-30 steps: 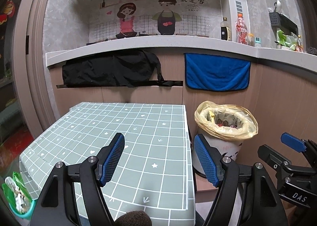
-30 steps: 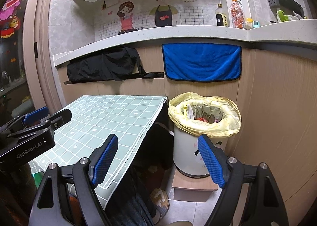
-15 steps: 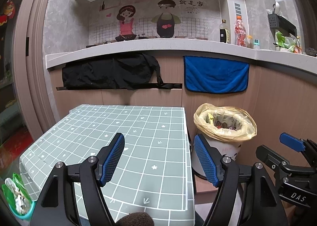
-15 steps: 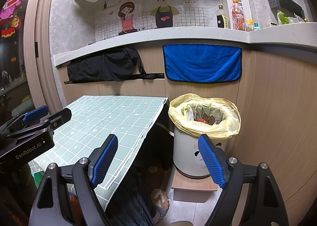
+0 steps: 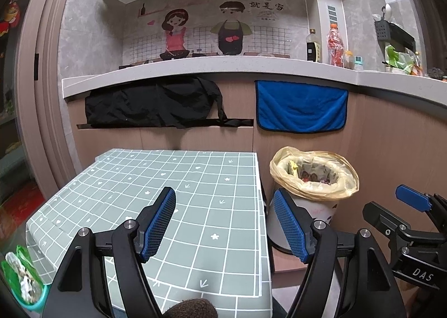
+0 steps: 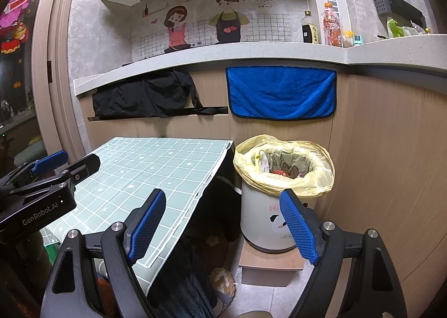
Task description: Collect trash
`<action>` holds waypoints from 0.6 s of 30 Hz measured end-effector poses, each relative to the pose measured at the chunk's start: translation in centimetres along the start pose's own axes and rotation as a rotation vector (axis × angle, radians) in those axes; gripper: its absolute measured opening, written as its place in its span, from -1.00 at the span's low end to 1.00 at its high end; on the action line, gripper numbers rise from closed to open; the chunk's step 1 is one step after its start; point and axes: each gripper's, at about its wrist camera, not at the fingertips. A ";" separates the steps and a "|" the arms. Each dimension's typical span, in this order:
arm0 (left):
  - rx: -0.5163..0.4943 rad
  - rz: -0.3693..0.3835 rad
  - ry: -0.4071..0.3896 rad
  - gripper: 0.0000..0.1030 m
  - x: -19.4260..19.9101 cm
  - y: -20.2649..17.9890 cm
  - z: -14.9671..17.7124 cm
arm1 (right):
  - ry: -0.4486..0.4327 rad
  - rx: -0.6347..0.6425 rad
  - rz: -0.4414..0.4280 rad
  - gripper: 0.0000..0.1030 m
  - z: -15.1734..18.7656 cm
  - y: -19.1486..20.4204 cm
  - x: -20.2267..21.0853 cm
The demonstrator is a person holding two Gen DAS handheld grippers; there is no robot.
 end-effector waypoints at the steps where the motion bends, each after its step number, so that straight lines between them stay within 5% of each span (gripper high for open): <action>1: 0.000 0.001 0.000 0.42 0.0 0.0 0.0 | 0.000 0.000 0.001 0.58 0.0 0.0 0.0; 18: -0.011 0.009 0.000 0.42 -0.1 -0.2 0.0 | 0.004 -0.002 0.000 0.59 0.0 -0.2 0.1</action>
Point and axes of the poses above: each gripper's, at about its wrist camera, not at the fingertips, and x roughly against the way its jaws point, y to its left, z to its underside, and after that the axes turned 8 degrees about y, right-handed
